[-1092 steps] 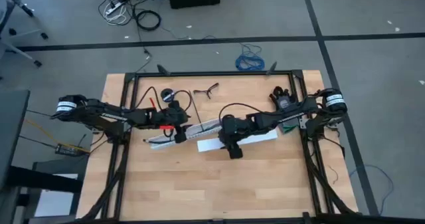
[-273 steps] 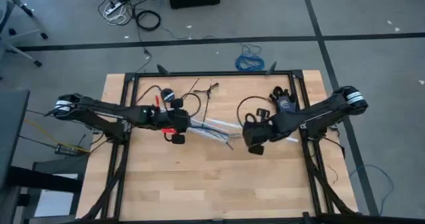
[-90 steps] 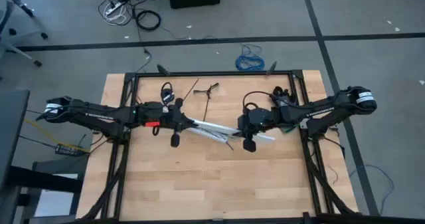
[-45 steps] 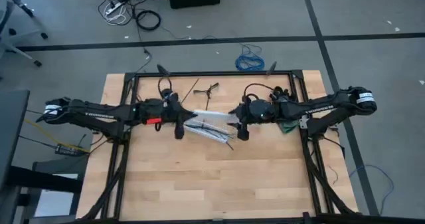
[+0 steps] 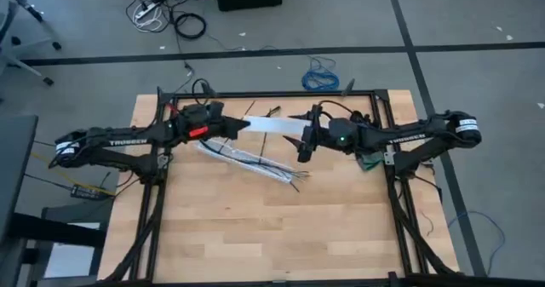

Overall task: Ziptie cables
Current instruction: Close the white cable duct

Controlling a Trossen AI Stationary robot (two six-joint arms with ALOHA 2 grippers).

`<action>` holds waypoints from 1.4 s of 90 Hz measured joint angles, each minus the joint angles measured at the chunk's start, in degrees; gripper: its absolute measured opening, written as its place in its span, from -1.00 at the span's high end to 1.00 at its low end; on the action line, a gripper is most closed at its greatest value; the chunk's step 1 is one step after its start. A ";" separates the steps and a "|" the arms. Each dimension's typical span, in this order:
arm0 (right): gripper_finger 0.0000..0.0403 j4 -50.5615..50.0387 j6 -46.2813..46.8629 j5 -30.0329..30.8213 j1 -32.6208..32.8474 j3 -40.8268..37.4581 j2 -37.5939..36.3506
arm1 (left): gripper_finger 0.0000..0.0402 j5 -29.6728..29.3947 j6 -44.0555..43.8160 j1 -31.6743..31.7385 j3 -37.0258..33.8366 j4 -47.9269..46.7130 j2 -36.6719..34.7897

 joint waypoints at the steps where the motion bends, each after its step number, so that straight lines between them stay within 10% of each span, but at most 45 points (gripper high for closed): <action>1: -0.54 0.11 0.08 -0.14 -0.13 0.01 0.36 | 1.00 -0.04 -0.35 0.00 0.00 0.03 0.00; 38: -0.56 -0.80 -1.72 3.85 -0.74 9.61 16.90 | 1.00 -1.67 -0.04 0.02 -0.02 -0.81 1.90; 126: -0.52 -3.13 0.52 3.02 -2.78 10.25 17.27 | 1.00 -0.06 3.89 -0.79 0.00 -0.14 2.80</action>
